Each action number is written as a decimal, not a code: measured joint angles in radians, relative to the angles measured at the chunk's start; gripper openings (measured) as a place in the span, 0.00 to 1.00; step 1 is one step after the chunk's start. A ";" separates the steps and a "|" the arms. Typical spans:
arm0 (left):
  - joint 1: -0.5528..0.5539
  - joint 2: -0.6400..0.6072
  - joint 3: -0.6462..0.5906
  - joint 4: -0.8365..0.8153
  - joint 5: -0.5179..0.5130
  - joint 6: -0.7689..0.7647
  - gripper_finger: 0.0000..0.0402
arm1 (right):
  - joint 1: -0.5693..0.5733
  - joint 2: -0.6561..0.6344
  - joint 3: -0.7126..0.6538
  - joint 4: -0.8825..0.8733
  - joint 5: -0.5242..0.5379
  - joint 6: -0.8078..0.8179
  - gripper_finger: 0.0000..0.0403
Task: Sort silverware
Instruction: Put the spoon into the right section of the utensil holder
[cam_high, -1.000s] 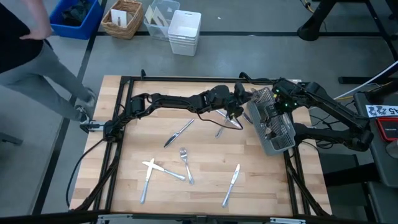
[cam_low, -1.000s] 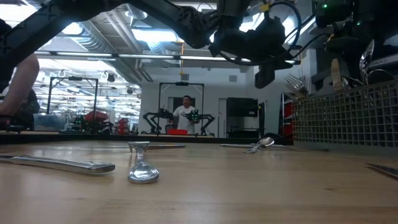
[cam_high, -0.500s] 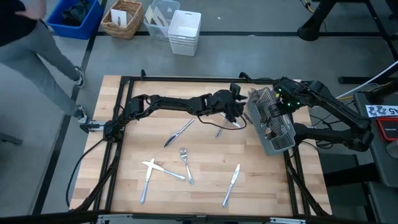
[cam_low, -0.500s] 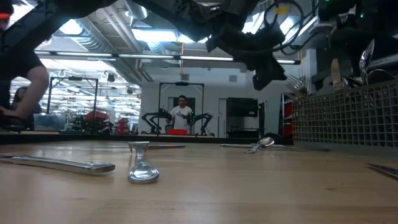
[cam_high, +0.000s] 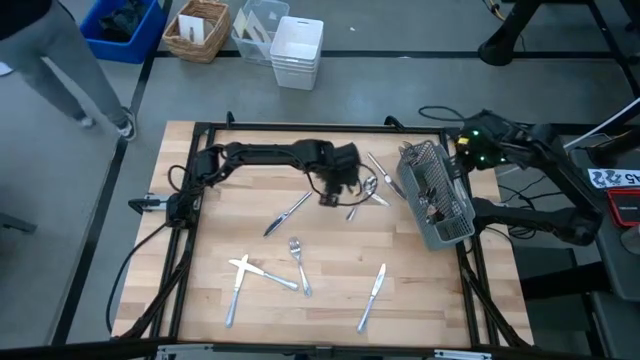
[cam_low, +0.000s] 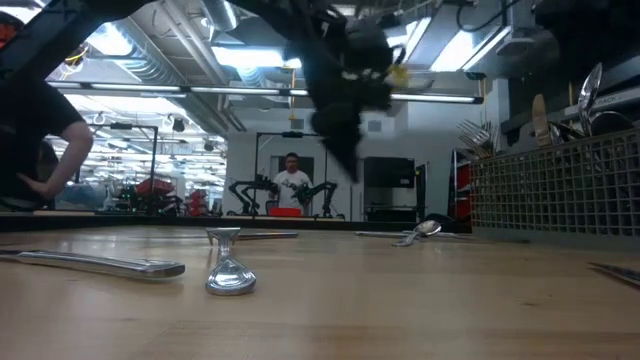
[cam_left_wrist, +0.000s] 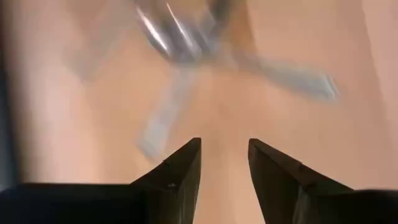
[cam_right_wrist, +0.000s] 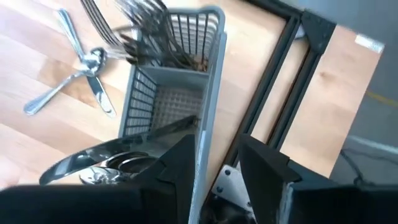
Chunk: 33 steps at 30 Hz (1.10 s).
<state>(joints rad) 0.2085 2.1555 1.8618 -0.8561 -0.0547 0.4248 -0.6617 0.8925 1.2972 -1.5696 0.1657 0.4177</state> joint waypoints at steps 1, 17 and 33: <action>0.000 0.000 -0.002 -0.074 0.007 -0.037 0.32 | 0.000 -0.006 0.008 0.001 0.001 -0.009 0.31; -0.086 -0.081 -0.306 -0.062 0.107 -0.345 0.32 | 0.001 -0.117 0.018 0.139 -0.080 -0.217 0.31; -0.098 0.001 -0.320 0.753 -0.015 -0.622 0.32 | 0.000 -0.124 0.018 0.138 -0.079 -0.218 0.31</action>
<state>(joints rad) 0.1106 2.1567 1.5420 -0.1030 -0.0700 -0.1977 -0.6612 0.7681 1.3148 -1.4320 0.0863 0.2001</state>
